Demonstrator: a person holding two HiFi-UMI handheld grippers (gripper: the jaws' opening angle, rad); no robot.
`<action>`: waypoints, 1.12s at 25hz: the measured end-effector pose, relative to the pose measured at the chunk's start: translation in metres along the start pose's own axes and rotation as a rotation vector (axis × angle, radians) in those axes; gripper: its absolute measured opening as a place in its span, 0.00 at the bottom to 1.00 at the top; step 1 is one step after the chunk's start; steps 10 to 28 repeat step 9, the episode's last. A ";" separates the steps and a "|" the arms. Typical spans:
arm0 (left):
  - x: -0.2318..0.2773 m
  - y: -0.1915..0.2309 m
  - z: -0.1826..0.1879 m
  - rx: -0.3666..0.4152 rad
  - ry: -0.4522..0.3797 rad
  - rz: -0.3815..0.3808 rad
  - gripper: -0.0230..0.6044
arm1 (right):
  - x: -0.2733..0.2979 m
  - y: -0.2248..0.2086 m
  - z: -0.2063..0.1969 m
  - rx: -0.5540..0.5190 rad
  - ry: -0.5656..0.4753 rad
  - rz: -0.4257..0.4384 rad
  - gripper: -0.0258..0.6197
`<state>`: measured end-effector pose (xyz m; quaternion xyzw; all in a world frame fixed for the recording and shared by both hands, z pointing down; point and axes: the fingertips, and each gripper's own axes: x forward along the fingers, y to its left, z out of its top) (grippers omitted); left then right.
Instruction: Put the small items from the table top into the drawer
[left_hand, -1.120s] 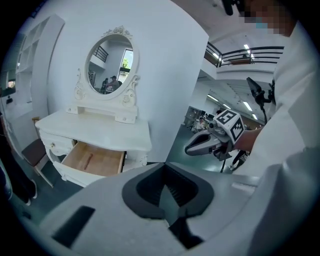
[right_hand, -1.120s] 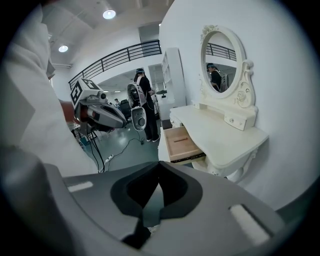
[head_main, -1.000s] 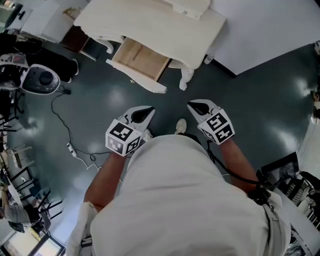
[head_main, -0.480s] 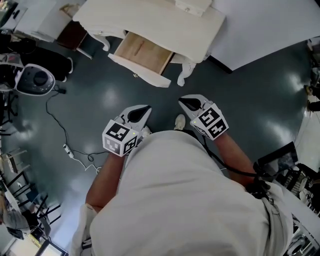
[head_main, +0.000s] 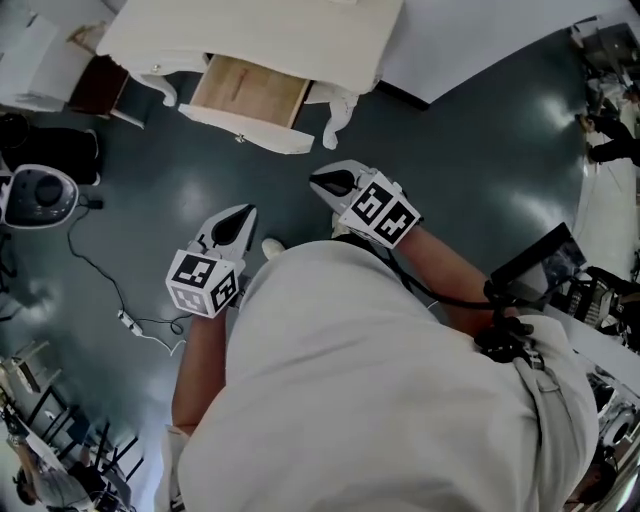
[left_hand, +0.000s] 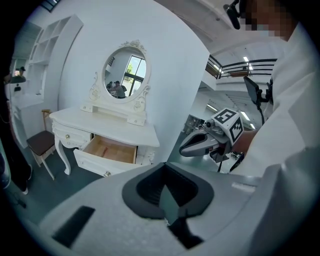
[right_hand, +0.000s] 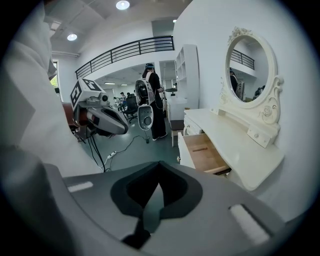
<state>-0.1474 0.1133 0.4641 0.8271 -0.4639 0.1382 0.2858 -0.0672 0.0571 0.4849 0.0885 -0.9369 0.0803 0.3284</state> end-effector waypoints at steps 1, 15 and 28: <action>-0.006 0.002 -0.001 -0.002 -0.003 0.000 0.04 | 0.002 0.005 0.004 -0.004 0.003 0.000 0.04; -0.045 0.037 -0.029 -0.014 -0.017 0.026 0.04 | 0.047 0.041 0.019 -0.035 0.008 0.024 0.04; -0.045 0.037 -0.029 -0.014 -0.017 0.026 0.04 | 0.047 0.041 0.019 -0.035 0.008 0.024 0.04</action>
